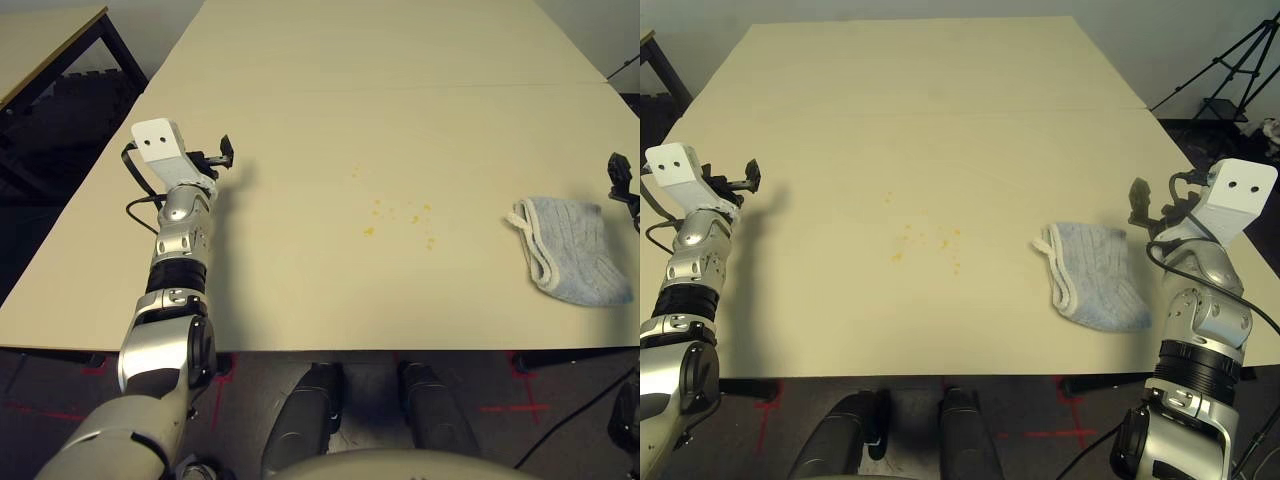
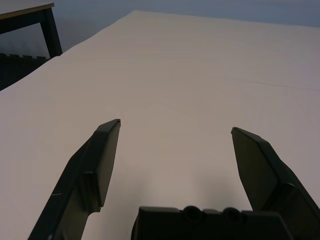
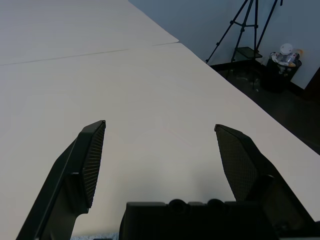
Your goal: Wipe the water off the table with a rag.
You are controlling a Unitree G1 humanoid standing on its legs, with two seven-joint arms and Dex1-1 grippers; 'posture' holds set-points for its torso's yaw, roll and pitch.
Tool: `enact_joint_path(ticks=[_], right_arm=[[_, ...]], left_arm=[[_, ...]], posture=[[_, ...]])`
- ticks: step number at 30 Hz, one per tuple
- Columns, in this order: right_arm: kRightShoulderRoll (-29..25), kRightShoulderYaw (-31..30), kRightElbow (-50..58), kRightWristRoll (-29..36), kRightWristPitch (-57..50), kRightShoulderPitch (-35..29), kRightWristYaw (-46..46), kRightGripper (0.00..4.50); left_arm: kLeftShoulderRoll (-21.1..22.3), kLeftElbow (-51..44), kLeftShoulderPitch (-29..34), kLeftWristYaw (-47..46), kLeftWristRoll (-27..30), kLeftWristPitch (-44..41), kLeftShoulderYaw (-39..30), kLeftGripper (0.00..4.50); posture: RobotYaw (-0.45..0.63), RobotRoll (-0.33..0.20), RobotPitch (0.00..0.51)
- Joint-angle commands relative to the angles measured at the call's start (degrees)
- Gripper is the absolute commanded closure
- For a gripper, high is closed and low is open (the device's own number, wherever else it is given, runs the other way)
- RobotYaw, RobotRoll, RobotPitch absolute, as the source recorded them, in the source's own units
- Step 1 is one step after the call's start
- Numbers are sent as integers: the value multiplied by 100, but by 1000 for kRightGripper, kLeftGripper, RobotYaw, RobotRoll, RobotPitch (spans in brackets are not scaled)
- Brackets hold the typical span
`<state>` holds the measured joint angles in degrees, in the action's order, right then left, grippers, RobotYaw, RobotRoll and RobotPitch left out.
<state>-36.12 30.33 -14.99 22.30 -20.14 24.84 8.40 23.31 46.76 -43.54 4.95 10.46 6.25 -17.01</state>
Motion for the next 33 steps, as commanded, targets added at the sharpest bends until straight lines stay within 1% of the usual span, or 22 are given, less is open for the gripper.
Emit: enact_joint_path(ticks=[1, 5, 8, 11, 16, 19, 23, 29, 33], right_arm=[[44, 99, 99, 63, -60, -86, 22, 31], [-62, 131, 321, 139, -249, -85, 62, 31], [-109, 194, 734, 295, -774, -24, -69, 31], [-244, 139, 1331, 462, -1669, 1, -194, 31], [-482, 186, 2440, 842, -3660, -160, -442, 31], [-294, 467, 2975, 1065, -4862, -5, -802, 31], [-114, 473, 3526, 1094, -5920, 178, -959, 31], [143, 249, 4081, 1008, -6903, 299, -853, 31], [114, 108, 4254, 935, -7199, 354, -683, 31]], left_arm=[[24, 184, -37, 21, -39, -3, 3, 0], [-27, 419, -270, 157, -61, 97, 76, 0], [48, 683, -578, 438, -60, 129, 127, 0], [124, 992, -964, 1014, -3, -28, 188, 0], [247, 1147, -1427, 2379, 82, -717, 420, 0], [365, 1012, -1564, 3214, -16, -1020, 700, 0], [481, 924, -1741, 3866, 24, -1312, 828, 0], [456, 817, -2045, 4746, 2, -1789, 1114, 0], [481, 550, -2148, 5180, 14, -2205, 1296, 0]], posture=[[14, 0, 195], [-24, 0, 176], [-39, 0, 170], [-45, 0, 167], [-35, 0, 152], [-36, 0, 145], [-50, 0, 140], [-58, 0, 142], [-61, 0, 145]])
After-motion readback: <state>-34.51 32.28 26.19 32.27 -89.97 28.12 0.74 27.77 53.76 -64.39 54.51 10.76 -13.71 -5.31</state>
